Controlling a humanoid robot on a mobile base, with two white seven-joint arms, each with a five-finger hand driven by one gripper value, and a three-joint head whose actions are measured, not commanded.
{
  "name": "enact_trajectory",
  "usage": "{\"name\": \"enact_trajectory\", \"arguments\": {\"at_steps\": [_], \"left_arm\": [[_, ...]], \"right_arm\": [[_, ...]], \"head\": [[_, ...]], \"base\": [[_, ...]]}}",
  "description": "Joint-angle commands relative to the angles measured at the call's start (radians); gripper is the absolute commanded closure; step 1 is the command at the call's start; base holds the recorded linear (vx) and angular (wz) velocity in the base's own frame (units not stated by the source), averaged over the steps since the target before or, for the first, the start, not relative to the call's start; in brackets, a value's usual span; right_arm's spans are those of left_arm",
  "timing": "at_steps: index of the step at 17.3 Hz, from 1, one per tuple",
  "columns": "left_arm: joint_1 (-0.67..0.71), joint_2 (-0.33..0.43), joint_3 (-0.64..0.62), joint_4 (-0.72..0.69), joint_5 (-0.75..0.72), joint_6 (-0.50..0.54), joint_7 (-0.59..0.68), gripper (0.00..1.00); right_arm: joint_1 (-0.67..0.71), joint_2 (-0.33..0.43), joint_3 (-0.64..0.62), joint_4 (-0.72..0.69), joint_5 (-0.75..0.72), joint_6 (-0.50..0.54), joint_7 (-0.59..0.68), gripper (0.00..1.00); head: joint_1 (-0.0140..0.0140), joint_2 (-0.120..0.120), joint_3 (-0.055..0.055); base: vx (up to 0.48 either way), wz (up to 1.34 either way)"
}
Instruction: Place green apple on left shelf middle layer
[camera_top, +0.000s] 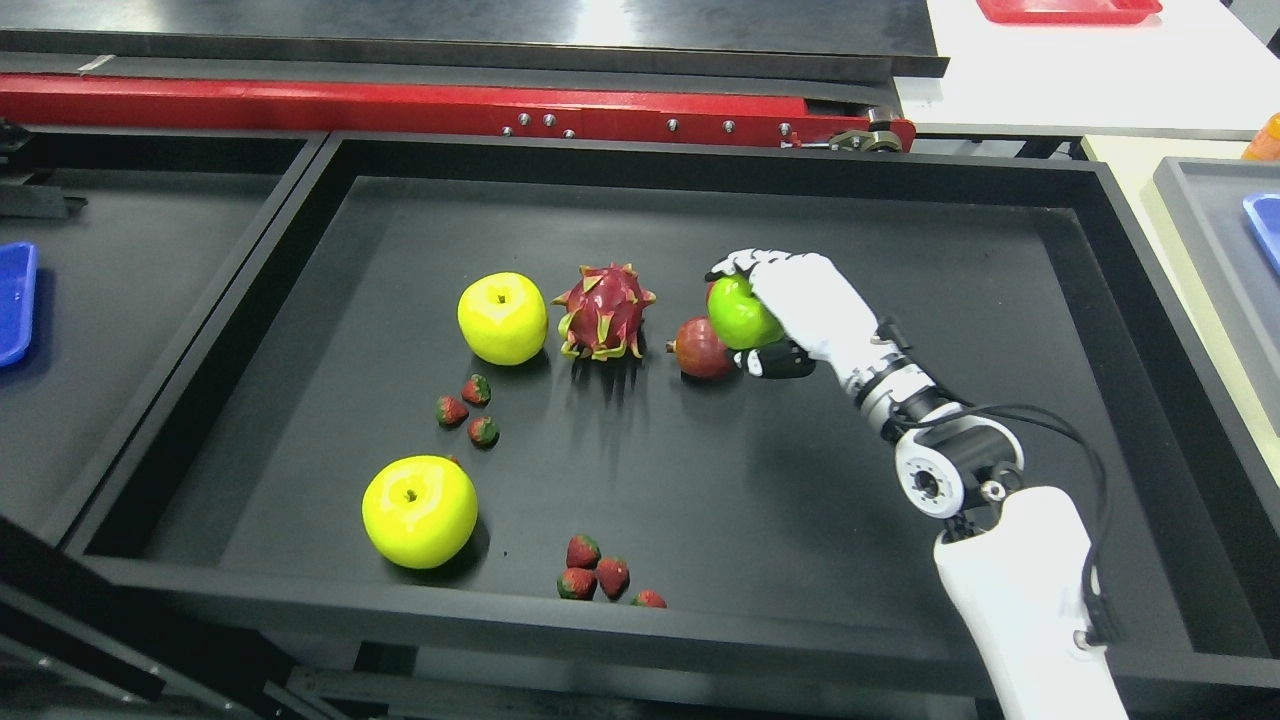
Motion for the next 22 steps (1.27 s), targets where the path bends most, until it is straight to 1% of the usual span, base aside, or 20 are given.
{"name": "enact_trajectory", "arguments": {"at_steps": [1, 3, 6, 7, 8, 9, 10, 11, 12, 14, 15, 18, 21, 22], "left_arm": [[0.0, 0.017, 0.0, 0.0, 0.0, -0.001, 0.0, 0.0], [0.0, 0.017, 0.0, 0.0, 0.0, -0.001, 0.0, 0.0], [0.0, 0.017, 0.0, 0.0, 0.0, 0.001, 0.0, 0.0], [0.0, 0.017, 0.0, 0.0, 0.0, 0.001, 0.002, 0.0], [0.0, 0.017, 0.0, 0.0, 0.0, -0.001, 0.002, 0.0], [0.0, 0.017, 0.0, 0.0, 0.0, 0.001, 0.0, 0.0], [0.0, 0.017, 0.0, 0.0, 0.0, 0.001, 0.002, 0.0], [0.0, 0.017, 0.0, 0.0, 0.002, 0.001, 0.0, 0.0], [0.0, 0.017, 0.0, 0.0, 0.0, 0.001, 0.0, 0.0], [0.0, 0.017, 0.0, 0.0, 0.0, 0.001, 0.0, 0.0], [0.0, 0.017, 0.0, 0.0, 0.0, -0.001, 0.0, 0.0], [0.0, 0.017, 0.0, 0.0, 0.0, 0.001, 0.0, 0.0], [0.0, 0.017, 0.0, 0.0, 0.0, 0.001, 0.0, 0.0], [0.0, 0.017, 0.0, 0.001, 0.0, 0.001, 0.0, 0.0]], "right_arm": [[-0.051, -0.027, 0.317, 0.161, 0.085, -0.003, 0.027, 1.0], [-0.052, -0.021, 0.356, 0.203, 0.102, -0.001, 0.04, 1.0], [-0.069, 0.035, 0.368, 0.232, 0.103, -0.001, 0.059, 1.0], [-0.066, 0.046, 0.377, 0.232, 0.103, -0.001, 0.066, 0.99], [-0.062, 0.052, 0.385, 0.234, 0.103, -0.001, 0.067, 0.96], [-0.057, 0.054, 0.384, 0.234, 0.102, 0.005, 0.067, 0.83], [-0.057, 0.06, 0.371, 0.234, 0.094, 0.027, 0.066, 0.31], [-0.063, 0.066, 0.359, 0.234, 0.082, 0.07, 0.066, 0.02], [-0.066, 0.069, 0.336, 0.231, 0.03, 0.107, 0.066, 0.0], [-0.085, 0.071, 0.267, 0.22, -0.148, 0.135, 0.063, 0.0], [-0.088, 0.071, 0.24, 0.214, -0.191, 0.15, 0.063, 0.0], [-0.094, 0.065, 0.161, 0.171, -0.288, 0.15, 0.067, 0.0], [-0.039, 0.068, 0.057, 0.13, -0.491, 0.143, 0.06, 0.0], [-0.013, 0.072, 0.005, 0.11, -0.542, 0.141, 0.052, 0.0]], "head": [[0.0, 0.0, 0.0], [0.0, 0.0, 0.0], [0.0, 0.0, 0.0], [0.0, 0.0, 0.0], [0.0, 0.0, 0.0], [0.0, 0.0, 0.0], [0.0, 0.0, 0.0], [0.0, 0.0, 0.0], [0.0, 0.0, 0.0], [0.0, 0.0, 0.0], [0.0, 0.0, 0.0], [0.0, 0.0, 0.0], [0.0, 0.0, 0.0], [0.0, 0.0, 0.0]], "base": [[0.122, -0.11], [0.114, -0.09], [0.089, -0.05], [0.07, -0.05], [0.07, -0.05], [0.046, -0.04], [0.046, -0.04], [0.045, -0.03], [0.045, -0.03], [0.024, 0.0], [0.016, 0.0], [0.007, 0.0], [0.0, 0.0], [0.0, 0.0]]}}
